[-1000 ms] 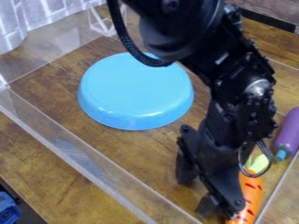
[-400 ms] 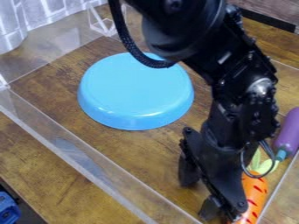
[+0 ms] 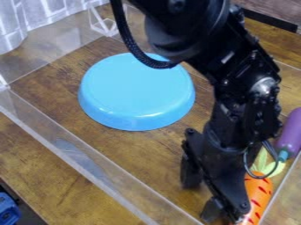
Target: Remove the lemon from the blue tray and put it on the table
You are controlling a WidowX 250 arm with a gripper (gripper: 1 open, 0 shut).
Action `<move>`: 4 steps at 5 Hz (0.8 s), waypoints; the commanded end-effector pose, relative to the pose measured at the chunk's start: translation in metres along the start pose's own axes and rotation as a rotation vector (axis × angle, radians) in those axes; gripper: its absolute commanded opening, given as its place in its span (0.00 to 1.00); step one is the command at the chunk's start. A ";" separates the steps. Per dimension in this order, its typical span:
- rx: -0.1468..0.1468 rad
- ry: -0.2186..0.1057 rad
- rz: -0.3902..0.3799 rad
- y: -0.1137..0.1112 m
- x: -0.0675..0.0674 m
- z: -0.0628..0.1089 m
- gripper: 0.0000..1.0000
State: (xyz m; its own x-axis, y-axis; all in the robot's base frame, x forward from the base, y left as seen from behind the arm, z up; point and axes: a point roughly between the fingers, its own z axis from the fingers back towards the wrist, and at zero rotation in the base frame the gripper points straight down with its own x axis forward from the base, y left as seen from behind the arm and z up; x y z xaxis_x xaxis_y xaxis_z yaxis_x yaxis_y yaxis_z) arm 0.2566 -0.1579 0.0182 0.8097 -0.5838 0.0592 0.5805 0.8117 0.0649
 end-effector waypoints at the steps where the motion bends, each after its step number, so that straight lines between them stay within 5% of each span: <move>1: -0.009 -0.027 -0.026 -0.008 0.007 0.007 0.00; 4: -0.023 -0.021 -0.035 -0.008 0.010 0.008 0.00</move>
State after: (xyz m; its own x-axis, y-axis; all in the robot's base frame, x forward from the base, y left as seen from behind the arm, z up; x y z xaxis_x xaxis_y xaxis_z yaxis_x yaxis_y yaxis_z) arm 0.2566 -0.1620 0.0186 0.8009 -0.5971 0.0444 0.5956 0.8021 0.0434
